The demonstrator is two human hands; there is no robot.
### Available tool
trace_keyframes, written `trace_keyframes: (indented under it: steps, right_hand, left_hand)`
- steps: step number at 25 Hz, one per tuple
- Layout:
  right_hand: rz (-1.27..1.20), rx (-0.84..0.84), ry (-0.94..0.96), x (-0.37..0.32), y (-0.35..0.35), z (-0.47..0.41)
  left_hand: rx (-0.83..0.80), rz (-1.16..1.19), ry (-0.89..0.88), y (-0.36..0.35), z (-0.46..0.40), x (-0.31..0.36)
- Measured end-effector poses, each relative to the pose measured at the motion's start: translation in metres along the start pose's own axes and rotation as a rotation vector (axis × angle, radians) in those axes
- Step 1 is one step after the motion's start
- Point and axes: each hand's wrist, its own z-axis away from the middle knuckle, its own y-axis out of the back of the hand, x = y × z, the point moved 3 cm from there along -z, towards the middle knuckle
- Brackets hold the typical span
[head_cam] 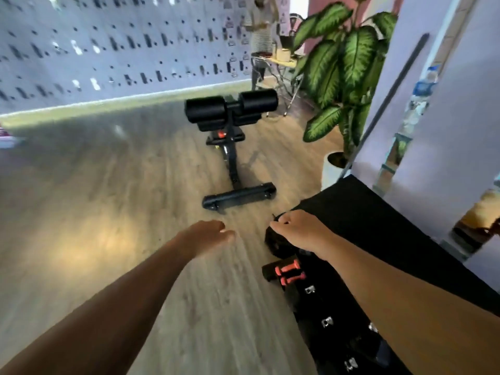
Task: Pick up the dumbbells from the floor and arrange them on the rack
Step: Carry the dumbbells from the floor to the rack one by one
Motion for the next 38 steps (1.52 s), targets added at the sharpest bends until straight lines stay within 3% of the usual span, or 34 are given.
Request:
trace_keyframes:
  steps: [6,13,20,34,38]
  right_hand:
    - [0.091,-0.206,0.287,-0.184,-0.147,0.02]
    - [0.126,-0.463,0.526,-0.363,-0.378,0.137]
    - [0.226,-0.66,0.778,-0.508,-0.56,0.258]
    - [0.431,-0.999,1.193,-0.793,-0.899,0.389]
    - [0.456,-1.085,1.254,-0.861,-0.984,0.45]
  left_hand:
    - [0.244,0.132,0.326,0.033,0.18,-0.196]
    - [0.356,0.221,0.661,-0.01,0.447,-0.39]
    - [0.512,0.368,0.957,-0.049,0.66,-0.523]
    - [0.774,0.579,1.602,-0.056,0.933,-0.755]
    - [0.664,0.497,1.708,-0.057,1.004,-0.81]
